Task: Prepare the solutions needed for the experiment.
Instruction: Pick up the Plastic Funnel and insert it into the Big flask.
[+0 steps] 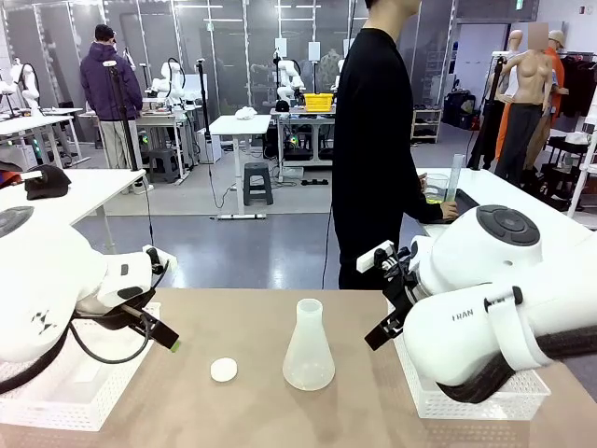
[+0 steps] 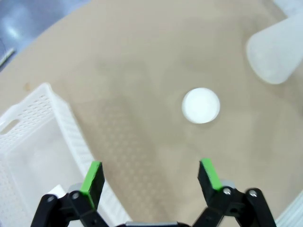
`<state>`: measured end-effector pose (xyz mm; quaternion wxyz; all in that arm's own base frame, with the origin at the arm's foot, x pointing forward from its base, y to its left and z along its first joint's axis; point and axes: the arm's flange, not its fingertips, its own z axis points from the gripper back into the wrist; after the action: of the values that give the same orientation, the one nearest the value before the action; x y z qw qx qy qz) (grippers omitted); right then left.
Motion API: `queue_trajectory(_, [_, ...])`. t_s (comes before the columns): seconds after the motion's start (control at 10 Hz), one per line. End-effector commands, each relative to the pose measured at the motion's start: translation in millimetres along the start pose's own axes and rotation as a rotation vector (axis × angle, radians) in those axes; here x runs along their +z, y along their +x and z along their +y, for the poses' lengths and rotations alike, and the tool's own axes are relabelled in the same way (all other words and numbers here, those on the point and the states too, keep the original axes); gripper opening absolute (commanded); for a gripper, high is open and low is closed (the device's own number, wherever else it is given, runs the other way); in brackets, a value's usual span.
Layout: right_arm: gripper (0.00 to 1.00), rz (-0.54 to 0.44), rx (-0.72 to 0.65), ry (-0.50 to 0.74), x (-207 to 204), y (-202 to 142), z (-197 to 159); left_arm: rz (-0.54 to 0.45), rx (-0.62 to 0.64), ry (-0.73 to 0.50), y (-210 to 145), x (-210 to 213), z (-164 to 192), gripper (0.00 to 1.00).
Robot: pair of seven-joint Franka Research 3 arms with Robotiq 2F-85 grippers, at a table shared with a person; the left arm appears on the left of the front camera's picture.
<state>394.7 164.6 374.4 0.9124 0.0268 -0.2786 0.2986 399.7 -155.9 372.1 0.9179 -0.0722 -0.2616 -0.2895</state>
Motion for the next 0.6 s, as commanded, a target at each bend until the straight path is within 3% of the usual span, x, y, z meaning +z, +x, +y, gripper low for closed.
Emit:
queue_trajectory(0.0, [1.00, -0.104, -0.184, 0.160, 16.1, 3.1, -23.5, -0.050, 0.066, -0.248, 2.8, 10.9, 51.1, 1.00])
queue_trajectory(0.1, [1.00, -0.082, -0.312, 0.239, 17.3, 6.2, -34.4, -0.047, 0.079, -0.358, 5.1, 10.8, 67.4, 1.00])
queue_trajectory(0.3, [1.00, -0.115, -0.349, 0.341, 12.3, 15.8, -39.2, -0.074, 0.096, -0.372, 11.3, 5.3, 86.6, 1.00])
queue_trajectory(0.4, [1.00, -0.057, -0.303, 0.207, 23.3, 12.8, -11.5, -0.078, 0.085, -0.336, 4.2, 29.9, 40.9, 1.00])
queue_trajectory(0.5, [1.00, -0.057, -0.303, 0.207, 23.3, 12.8, -11.5, -0.078, 0.085, -0.336, 4.2, 29.9, 40.9, 1.00])
